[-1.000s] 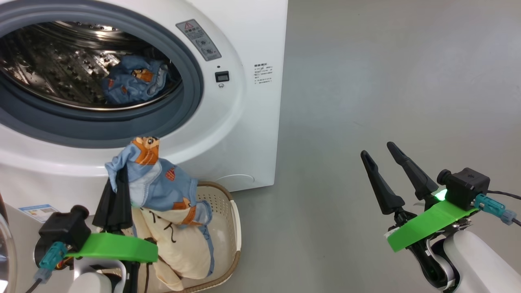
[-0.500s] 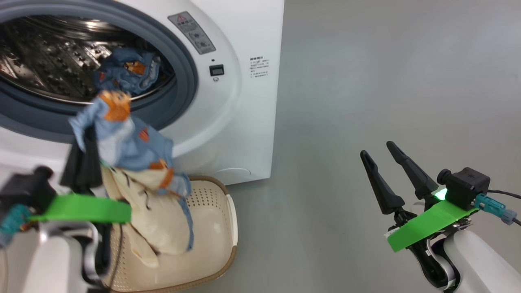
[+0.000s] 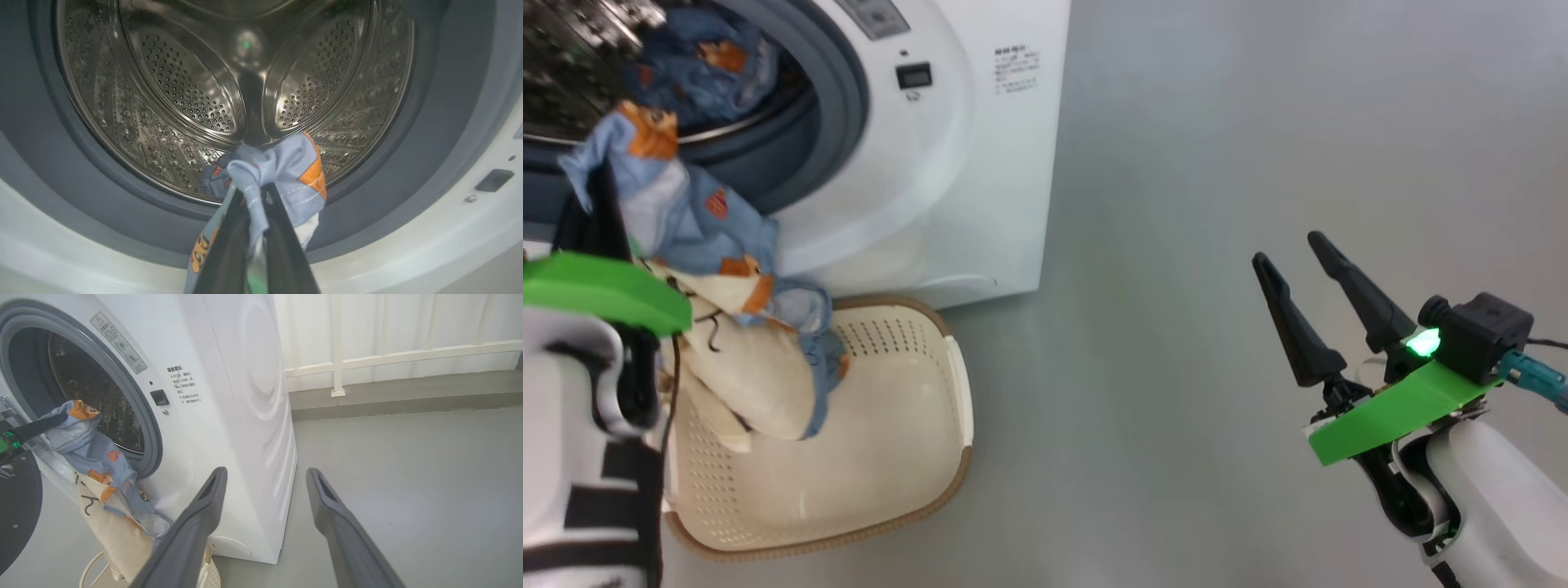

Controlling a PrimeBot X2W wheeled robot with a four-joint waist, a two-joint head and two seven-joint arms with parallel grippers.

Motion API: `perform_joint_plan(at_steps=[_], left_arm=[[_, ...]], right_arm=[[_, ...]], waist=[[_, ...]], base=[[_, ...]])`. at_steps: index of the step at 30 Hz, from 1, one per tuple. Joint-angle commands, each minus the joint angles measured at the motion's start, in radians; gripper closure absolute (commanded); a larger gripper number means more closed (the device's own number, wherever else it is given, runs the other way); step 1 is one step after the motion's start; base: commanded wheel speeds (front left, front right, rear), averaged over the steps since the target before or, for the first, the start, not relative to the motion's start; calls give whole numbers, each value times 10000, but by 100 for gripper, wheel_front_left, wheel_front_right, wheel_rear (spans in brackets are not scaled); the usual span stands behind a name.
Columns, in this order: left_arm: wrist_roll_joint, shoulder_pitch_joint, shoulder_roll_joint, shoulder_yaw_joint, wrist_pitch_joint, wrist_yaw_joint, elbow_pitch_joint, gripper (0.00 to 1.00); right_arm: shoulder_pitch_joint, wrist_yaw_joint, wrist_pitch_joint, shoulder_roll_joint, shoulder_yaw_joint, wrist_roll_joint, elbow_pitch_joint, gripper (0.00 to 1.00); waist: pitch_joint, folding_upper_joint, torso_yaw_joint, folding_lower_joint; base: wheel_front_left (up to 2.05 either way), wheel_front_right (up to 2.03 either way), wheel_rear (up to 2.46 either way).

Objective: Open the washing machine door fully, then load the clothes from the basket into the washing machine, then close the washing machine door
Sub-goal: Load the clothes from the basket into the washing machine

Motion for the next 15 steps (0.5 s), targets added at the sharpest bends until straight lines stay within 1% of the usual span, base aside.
perform_joint_plan(at_steps=[1,5,10,15], left_arm=[[16,-516,467,220,-98,-35,-1,100],[59,-1598,712,196,-263,-65,941,100],[163,-2965,1258,223,-323,-21,1923,100],[274,-4179,1737,196,-421,14,2580,100]], right_arm=[[-99,58,-78,-173,101,131,-272,0],[-306,58,-78,-255,41,162,-439,0],[-571,58,-78,-282,-73,196,-618,0],[-735,58,-78,-254,-224,217,-728,0]], waist=[[816,-1,-350,0],[1583,-1,-585,0],[2507,-1,-932,0],[3258,-1,-1243,0]], base=[[0,0,0],[0,0,0],[0,0,0],[0,0,0]])
